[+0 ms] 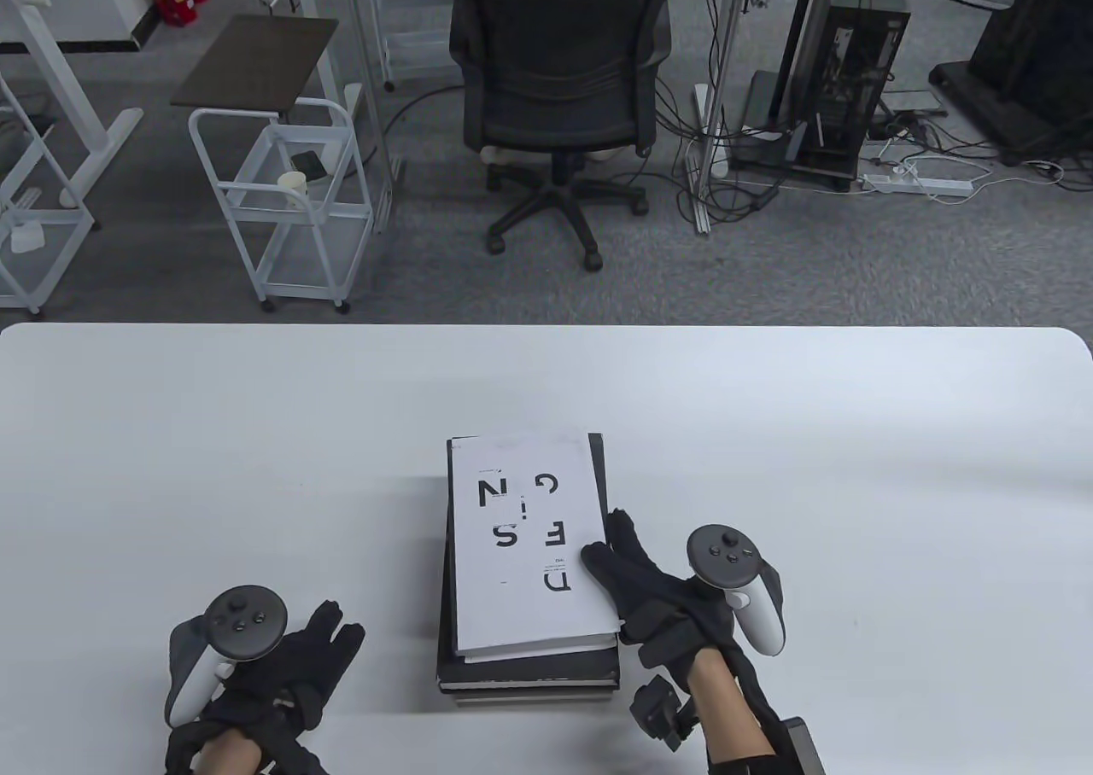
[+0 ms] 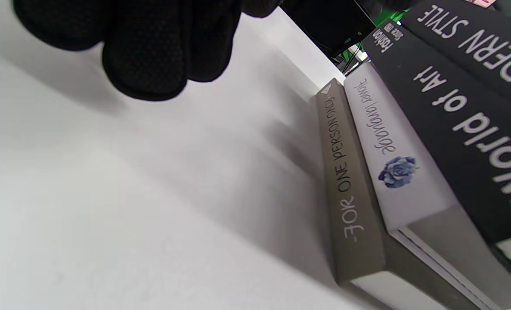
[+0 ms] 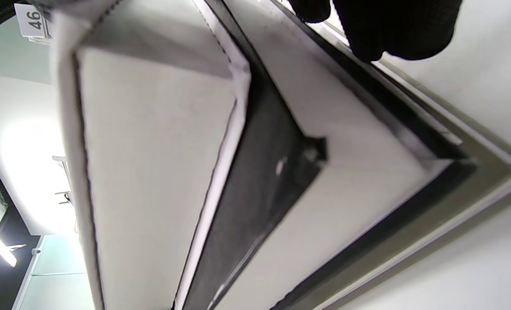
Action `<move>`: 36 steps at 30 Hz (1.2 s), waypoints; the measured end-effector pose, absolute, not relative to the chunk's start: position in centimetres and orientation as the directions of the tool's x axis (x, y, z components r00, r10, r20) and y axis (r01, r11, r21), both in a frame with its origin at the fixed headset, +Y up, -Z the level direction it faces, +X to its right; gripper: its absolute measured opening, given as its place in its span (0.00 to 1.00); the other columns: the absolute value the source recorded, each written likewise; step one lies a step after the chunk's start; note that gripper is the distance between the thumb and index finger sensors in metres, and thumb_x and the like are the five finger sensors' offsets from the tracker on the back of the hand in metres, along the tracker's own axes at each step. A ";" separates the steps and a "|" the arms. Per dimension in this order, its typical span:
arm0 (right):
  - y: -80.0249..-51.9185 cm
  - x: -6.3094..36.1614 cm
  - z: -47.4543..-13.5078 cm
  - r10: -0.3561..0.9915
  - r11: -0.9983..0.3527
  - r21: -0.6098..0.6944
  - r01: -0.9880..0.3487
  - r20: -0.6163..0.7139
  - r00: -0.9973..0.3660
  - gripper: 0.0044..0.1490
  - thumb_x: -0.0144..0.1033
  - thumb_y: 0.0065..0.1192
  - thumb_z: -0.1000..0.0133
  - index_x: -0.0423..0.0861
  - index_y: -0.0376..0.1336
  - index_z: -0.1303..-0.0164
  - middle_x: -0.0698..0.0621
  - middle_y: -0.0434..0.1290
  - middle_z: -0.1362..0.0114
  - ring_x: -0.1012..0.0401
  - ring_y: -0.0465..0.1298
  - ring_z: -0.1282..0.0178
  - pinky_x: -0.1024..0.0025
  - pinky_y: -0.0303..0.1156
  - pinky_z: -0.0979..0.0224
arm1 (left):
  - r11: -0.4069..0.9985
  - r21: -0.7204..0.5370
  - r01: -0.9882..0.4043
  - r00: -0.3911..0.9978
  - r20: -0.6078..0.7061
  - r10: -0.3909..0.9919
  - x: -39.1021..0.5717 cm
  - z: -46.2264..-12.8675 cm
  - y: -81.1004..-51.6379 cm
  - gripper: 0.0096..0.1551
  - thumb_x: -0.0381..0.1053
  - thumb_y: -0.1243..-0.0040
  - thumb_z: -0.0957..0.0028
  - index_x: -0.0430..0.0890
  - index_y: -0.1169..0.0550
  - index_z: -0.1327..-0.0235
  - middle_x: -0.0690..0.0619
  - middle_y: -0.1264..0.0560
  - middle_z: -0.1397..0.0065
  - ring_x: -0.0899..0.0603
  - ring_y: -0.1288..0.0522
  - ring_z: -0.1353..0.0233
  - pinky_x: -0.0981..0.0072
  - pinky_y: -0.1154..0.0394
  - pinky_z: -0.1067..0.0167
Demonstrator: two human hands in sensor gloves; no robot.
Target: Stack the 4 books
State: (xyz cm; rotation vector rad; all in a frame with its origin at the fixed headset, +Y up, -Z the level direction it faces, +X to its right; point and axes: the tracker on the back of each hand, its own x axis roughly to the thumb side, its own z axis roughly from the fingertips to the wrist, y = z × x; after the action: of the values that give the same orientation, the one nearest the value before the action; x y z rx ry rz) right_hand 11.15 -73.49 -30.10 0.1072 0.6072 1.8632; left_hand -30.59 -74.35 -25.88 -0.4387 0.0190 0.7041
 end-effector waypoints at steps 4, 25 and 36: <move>-73.2 10.3 -29.5 0.887 -0.290 0.479 -0.829 -0.191 -0.420 0.56 0.73 0.41 0.30 0.49 0.27 0.11 0.22 0.44 0.16 0.23 0.60 0.26 0.34 0.67 0.29 | 0.677 -0.381 -0.630 0.765 -0.157 0.624 -30.6 -25.9 -74.3 0.47 0.67 0.57 0.48 0.38 0.42 0.24 0.36 0.27 0.34 0.33 0.19 0.44 0.36 0.26 0.45; -68.6 12.3 -24.9 0.251 -0.933 -0.239 -0.270 0.109 -0.962 0.38 0.49 0.51 0.29 0.46 0.47 0.13 0.37 0.53 0.14 0.35 0.56 0.18 0.31 0.58 0.22 | 0.821 -0.199 -0.536 0.829 0.062 0.556 -28.0 -25.9 -74.0 0.47 0.68 0.57 0.47 0.54 0.57 0.20 0.48 0.69 0.21 0.35 0.65 0.19 0.34 0.62 0.26; -73.6 12.0 -25.9 0.069 -0.996 -0.048 -0.072 0.066 -0.995 0.42 0.57 0.53 0.31 0.52 0.44 0.12 0.39 0.47 0.11 0.38 0.46 0.13 0.28 0.50 0.18 | 0.905 -0.258 -0.338 0.931 0.053 0.362 -25.8 -27.2 -76.9 0.48 0.68 0.56 0.48 0.58 0.62 0.23 0.52 0.75 0.23 0.38 0.73 0.19 0.34 0.68 0.26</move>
State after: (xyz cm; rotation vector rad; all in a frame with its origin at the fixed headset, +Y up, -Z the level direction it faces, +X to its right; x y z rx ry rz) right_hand 11.96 -73.56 -25.91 0.0982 -0.0770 3.0681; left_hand -25.77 -76.91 -27.24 -0.2480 -0.1008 0.3619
